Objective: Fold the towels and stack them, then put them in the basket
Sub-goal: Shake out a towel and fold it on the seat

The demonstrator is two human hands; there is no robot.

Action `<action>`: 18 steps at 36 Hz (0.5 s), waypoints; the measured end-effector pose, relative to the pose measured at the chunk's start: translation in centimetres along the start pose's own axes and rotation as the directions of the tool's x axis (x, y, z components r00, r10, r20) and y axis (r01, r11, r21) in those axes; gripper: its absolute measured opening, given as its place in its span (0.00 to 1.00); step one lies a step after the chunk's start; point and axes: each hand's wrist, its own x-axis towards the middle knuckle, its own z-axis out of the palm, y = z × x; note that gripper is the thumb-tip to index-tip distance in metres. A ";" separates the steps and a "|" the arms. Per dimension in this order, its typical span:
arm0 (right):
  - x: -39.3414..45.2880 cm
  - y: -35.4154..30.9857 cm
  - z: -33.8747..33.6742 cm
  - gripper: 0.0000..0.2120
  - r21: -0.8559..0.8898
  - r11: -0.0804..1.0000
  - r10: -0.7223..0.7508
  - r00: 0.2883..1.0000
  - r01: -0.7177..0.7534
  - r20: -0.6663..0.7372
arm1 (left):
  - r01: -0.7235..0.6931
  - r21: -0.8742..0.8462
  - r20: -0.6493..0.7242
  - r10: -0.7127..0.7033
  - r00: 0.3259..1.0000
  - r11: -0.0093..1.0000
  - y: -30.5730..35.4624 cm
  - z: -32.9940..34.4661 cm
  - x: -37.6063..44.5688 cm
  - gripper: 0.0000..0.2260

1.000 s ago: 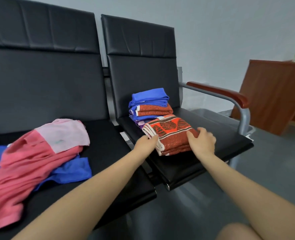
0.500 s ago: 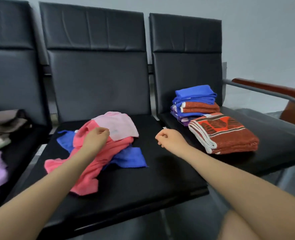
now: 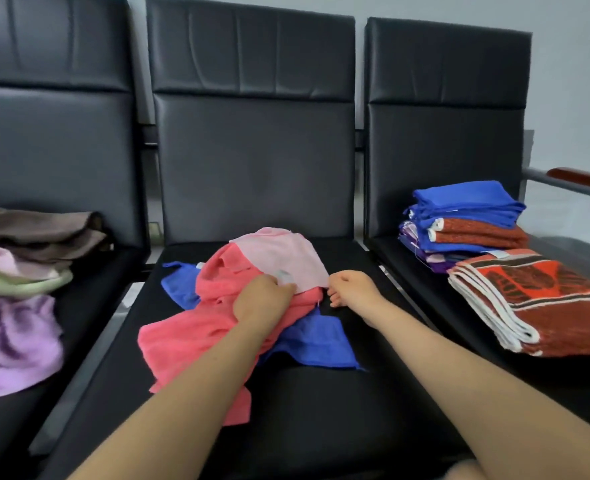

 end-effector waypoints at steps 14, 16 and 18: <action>-1.5 -1.8 3.6 0.22 -0.523 0.748 -0.423 0.901 0.409 0.100 | 0.035 -0.570 -0.172 -0.160 0.972 0.821 -2.9 -6.2 0.2 0.12; -1.7 -2.3 4.6 0.22 -0.504 0.769 -0.418 0.906 0.393 0.068 | 0.099 -0.739 -0.076 -0.228 0.971 0.667 -2.9 -7.1 -0.1 0.08; -2.0 -2.7 5.4 0.20 -0.406 0.843 -0.370 0.928 0.352 0.037 | 0.151 -0.848 0.002 -0.281 0.960 0.507 -2.5 -8.0 -0.5 0.07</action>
